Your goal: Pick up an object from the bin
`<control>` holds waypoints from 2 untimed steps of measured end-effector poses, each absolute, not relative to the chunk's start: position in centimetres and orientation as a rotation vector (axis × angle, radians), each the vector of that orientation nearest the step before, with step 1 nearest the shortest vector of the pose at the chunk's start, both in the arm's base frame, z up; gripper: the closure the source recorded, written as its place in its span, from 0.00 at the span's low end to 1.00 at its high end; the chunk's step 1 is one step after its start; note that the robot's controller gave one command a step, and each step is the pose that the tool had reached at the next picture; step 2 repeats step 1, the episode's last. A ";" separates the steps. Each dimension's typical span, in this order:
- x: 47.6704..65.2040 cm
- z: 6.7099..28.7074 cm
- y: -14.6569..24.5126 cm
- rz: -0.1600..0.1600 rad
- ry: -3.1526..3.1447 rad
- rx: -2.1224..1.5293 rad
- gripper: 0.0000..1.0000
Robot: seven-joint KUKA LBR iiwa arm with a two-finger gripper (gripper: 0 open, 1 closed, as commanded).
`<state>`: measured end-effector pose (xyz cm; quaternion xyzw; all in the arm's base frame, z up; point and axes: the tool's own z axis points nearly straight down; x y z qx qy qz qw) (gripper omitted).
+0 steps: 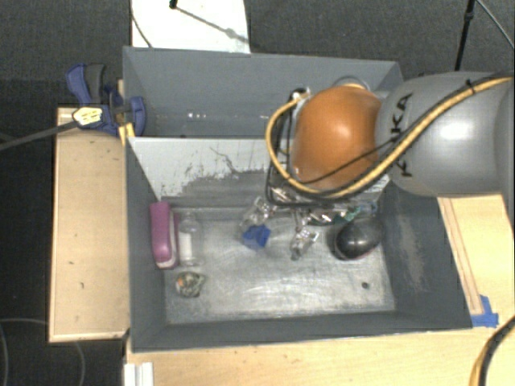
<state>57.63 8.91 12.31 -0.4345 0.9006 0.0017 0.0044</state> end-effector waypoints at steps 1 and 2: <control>58.8 7.2 8.6 0.002 2.953 -1.058 0.00; 58.8 7.2 8.6 0.002 2.953 -1.058 0.00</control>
Offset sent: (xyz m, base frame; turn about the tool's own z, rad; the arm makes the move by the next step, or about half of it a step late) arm 0.0096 -0.0038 -0.0531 0.2099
